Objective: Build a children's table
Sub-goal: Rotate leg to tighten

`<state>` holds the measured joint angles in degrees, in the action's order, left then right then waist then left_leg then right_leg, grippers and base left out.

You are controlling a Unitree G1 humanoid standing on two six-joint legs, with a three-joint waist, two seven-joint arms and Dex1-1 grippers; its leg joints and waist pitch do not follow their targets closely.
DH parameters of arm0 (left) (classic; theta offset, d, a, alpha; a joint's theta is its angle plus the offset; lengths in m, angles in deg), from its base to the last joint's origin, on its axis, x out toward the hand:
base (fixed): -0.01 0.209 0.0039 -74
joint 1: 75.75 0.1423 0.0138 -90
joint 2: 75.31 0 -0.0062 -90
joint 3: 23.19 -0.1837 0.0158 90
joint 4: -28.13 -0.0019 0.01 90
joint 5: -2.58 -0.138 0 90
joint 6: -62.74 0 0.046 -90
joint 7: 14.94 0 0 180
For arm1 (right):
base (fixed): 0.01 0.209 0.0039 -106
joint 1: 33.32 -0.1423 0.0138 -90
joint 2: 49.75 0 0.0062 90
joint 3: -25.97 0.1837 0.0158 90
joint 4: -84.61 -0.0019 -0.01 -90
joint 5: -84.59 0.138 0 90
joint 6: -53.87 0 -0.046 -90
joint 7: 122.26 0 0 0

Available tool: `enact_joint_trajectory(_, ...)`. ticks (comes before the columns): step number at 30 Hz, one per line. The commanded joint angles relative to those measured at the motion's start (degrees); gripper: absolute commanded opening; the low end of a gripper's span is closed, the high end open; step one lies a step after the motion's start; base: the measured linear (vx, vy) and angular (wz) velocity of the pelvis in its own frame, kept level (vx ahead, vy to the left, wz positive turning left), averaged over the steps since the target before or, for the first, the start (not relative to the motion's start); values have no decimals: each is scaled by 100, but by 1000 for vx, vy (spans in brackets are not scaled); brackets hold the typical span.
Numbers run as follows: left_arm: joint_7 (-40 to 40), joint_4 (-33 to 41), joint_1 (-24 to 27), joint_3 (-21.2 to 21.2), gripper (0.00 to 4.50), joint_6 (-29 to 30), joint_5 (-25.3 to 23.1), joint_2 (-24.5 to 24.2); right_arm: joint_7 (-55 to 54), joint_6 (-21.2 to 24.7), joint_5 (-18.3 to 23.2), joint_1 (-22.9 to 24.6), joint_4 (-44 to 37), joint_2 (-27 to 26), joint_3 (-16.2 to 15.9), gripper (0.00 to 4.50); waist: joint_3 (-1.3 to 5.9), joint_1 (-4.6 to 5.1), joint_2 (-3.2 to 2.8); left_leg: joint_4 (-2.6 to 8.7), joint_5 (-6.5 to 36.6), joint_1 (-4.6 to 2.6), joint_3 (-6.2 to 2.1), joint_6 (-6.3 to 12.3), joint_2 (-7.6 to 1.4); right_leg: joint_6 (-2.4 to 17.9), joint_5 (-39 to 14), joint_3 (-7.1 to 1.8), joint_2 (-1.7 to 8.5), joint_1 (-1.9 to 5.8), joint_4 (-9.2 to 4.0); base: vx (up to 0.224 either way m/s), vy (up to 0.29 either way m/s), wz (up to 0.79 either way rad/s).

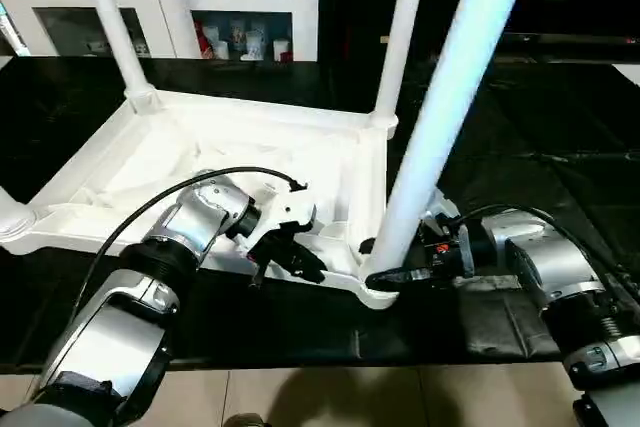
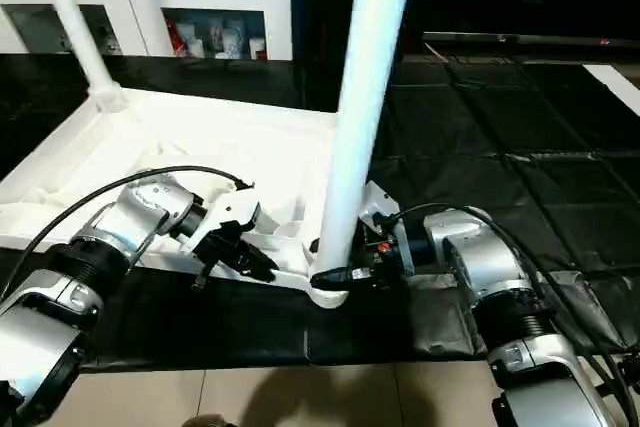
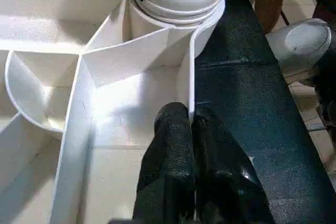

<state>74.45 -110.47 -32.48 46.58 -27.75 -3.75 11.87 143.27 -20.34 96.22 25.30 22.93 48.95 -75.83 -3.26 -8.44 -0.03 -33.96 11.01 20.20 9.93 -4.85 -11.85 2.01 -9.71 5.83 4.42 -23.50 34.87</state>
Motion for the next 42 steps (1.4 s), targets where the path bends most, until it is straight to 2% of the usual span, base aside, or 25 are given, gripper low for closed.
enact_joint_trajectory(1,173,251,-54,-53,0,-42,134,14,121,1,45,-36,38,35,-109,264,438,28,34,345,660,-1,-12,396,-164,1085,-1264,-314,423,381,-406,0,0,0)
enact_joint_trajectory(3,168,290,-33,-54,0,-11,131,8,124,15,54,-11,27,14,-103,245,438,27,31,343,670,-8,-9,398,-163,1108,-1237,-313,420,376,-407,0,0,0)
enact_joint_trajectory(10,63,237,-39,57,0,264,210,89,-104,155,117,104,-112,-128,-43,224,423,30,26,353,748,-12,-11,361,-157,1058,-1436,-311,424,380,-430,0,0,0)
enact_joint_trajectory(13,-189,150,-67,128,0,451,215,207,-872,68,-109,54,97,-350,44,220,413,64,24,364,815,-10,-12,311,-155,1003,-1592,-308,421,364,-451,0,0,0)
enact_joint_trajectory(14,-302,120,-78,155,0,504,213,253,-1143,-7,-199,30,180,-425,74,218,397,82,19,372,923,-30,-14,245,-148,938,-1843,-297,423,349,-487,0,0,0)
enact_joint_trajectory(15,-671,35,-126,239,0,603,202,395,-1745,41,-314,-56,359,-610,184,217,399,103,39,381,947,-14,-30,181,-136,855,-2038,-288,430,381,-493,0,0,0)
enact_joint_trajectory(17,-1199,-101,-221,351,0,730,183,594,-2342,147,-379,-153,500,-814,313,212,369,173,34,383,1056,-36,-23,114,-107,768,-2360,-279,421,343,-550,0,0,0)
enact_joint_trajectory(18,-1843,-286,-359,500,0,909,184,838,-2978,312,-420,-263,629,-1051,459,210,382,218,63,389,1061,-31,-42,76,-106,713,-2477,-271,428,369,-559,0,0,0)
enact_joint_trajectory(20,-2281,-415,-465,612,0,1052,208,1014,-3432,442,-455,-342,706,-1224,551,209,384,300,63,381,1049,-31,-47,78,-86,694,-2505,-260,413,367,-570,0,0,0)
enact_joint_trajectory(22,-2685,-522,-568,712,0,1164,230,1162,-3808,477,-517,-418,766,-1370,588,207,385,327,69,370,957,-1,-38,131,-76,693,-2385,-273,415,382,-564,0,0,0)
enact_joint_trajectory(24,-3213,-648,-695,854,0,1281,254,1352,-4250,490,-584,-523,837,-1574,624,203,413,349,80,348,732,13,-21,252,-65,809,-1935,-289,406,391,-526,0,0,0)
enact_joint_trajectory(25,-3490,-711,-758,937,0,1316,266,1454,-4511,517,-614,-591,884,-1705,671,202,418,347,62,342,688,13,-16,275,-57,840,-1835,-290,395,391,-518,0,0,0)
enact_joint_trajectory(26,-3656,-748,-804,994,0,1350,281,1539,-4692,533,-640,-655,923,-1818,699,202,447,354,73,339,513,31,-21,298,-55,924,-1513,-293,387,416,-468,0,0,0)
enact_joint_trajectory(29,-3841,-793,-859,1041,0,1340,249,1650,-4704,441,-667,-696,902,-1954,682,202,438,336,66,334,434,29,-9,409,-60,1008,-1231,-300,388,414,-457,0,0,0)
enact_joint_trajectory(31,-3829,-779,-858,1041,0,1342,249,1673,-4656,420,-650,-673,839,-2008,664,268,446,327,51,339,425,30,-15,461,-81,1078,-1039,-302,389,419,-434,0,0,0)
enact_joint_trajectory(34,-3715,-738,-813,1000,0,1293,208,1642,-4563,410,-689,-581,730,-2008,539,290,429,333,55,347,566,17,-10,465,-88,1135,-1073,-304,401,422,-444,0,0,0)
enact_joint_trajectory(38,-3655,-736,-786,1008,0,1255,204,1568,-4577,383,-694,-516,679,-1989,569,318,423,333,52,356,626,12,-13,427,-91,1086,-1246,-309,408,424,-459,0,0,0)
enact_joint_trajectory(39,-3636,-732,-778,1008,0,1253,202,1547,-4569,383,-687,-506,662,-1982,587,337,419,333,34,359,630,9,-15,420,-93,1084,-1254,-310,411,418,-464,0,0,0)
enact_joint_trajectory(42,-3507,-703,-729,987,0,1209,178,1458,-4484,318,-653,-454,608,-1898,621,350,421,336,44,361,641,5,-14,410,-99,1108,-1197,-316,414,419,-461,0,0,0)
